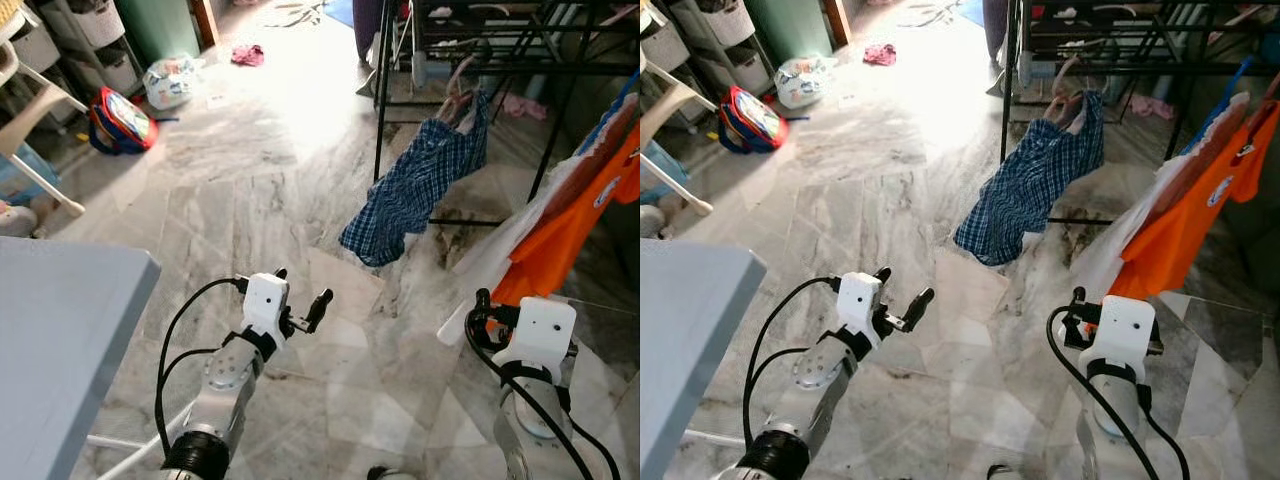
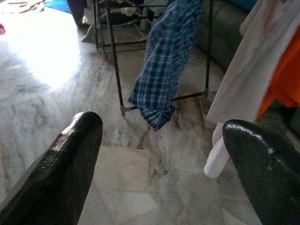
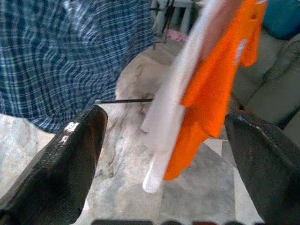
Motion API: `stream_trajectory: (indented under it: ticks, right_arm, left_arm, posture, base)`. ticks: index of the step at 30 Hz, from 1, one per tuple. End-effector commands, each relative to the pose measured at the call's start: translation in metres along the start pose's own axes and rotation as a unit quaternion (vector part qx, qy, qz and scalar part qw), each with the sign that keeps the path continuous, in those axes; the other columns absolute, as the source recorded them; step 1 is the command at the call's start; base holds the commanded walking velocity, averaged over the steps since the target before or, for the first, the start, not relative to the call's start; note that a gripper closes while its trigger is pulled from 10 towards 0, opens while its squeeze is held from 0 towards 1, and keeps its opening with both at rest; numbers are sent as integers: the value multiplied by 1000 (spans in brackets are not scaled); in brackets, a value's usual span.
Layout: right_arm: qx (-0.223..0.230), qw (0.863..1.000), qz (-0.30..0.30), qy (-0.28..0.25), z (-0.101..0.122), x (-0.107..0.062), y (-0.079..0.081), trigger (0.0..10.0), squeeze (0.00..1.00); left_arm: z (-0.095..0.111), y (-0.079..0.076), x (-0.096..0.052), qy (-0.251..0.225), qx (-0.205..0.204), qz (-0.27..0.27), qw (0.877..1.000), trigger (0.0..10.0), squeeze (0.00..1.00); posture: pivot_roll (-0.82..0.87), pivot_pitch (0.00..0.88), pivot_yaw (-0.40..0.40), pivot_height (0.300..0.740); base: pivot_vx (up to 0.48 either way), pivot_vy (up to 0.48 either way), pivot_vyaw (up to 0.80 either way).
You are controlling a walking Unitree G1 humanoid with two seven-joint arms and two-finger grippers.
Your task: Hang hanger
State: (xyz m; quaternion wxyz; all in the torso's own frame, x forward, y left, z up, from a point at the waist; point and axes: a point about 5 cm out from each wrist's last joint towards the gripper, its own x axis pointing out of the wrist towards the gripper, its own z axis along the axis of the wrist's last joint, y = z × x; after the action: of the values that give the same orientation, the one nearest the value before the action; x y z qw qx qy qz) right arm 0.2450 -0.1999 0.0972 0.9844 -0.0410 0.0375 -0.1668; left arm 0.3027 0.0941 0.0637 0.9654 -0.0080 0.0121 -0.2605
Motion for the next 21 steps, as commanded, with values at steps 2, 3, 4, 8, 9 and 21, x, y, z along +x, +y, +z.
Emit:
stream_trajectory:
  ticks: [2, 3, 4, 8, 9, 21]
  right_arm:
    - [0, 1000, -4, 1, -1, -1, 0, 10000, 0]
    - [0, 1000, -4, 0, -1, -1, 0, 10000, 0]
    - [0, 1000, -4, 0, -1, -1, 0, 10000, 0]
    - [1, 1000, -5, 7, -3, -1, 1, 10000, 0]
    - [1, 1000, -5, 6, -3, -1, 1, 10000, 0]
    - [-3, 1000, 1, 2, -2, -1, 4, 10000, 0]
  left_arm:
    - [-3, 3, -2, 7, 0, 2, 1000, 10000, 0]
    - [-3, 2, -2, 7, 0, 1, 1000, 10000, 0]
    - [-3, 2, -2, 7, 0, 1, 1000, 10000, 0]
    - [-3, 2, -2, 8, 1, -2, 1000, 10000, 0]
    - [-3, 2, -2, 8, 1, -3, 1000, 10000, 0]
    - [-7, 1, -4, 16, 1, -4, 1000, 10000, 0]
  posture:
    - [-110, 187, 99, 740]
    - [-110, 186, 98, 740]
    - [-110, 186, 98, 740]
    - [-110, 186, 96, 740]
    - [-110, 186, 96, 740]
    - [-108, 191, 94, 740]
  base:
    - [431, 0, 0]
    - [446, 0, 0]
    - [446, 0, 0]
    - [447, 0, -681]
    - [446, 0, -800]
    - [436, 0, -245]
